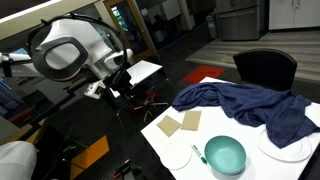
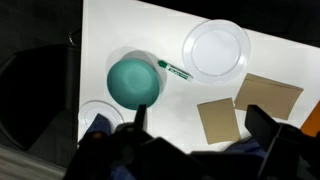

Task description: Place the green marker inside the green bowl

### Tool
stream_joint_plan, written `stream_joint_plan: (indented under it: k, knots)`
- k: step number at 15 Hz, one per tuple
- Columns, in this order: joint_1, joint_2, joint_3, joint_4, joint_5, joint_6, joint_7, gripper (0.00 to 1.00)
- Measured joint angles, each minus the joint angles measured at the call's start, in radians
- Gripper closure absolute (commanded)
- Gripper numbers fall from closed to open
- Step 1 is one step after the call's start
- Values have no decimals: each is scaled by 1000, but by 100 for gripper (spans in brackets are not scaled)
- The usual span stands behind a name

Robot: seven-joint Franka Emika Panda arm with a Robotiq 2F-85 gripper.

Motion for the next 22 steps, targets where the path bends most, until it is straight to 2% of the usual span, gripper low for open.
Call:
stream_joint_plan:
  k: [7, 13, 18, 22]
  knots:
    - [0, 3, -1, 0, 14, 0, 25, 0]
    - [0, 37, 11, -2, 98, 20, 228, 0]
    - [2, 104, 48, -32, 198, 171, 397, 0]
    - [1, 205, 81, -45, 230, 324, 545, 0]
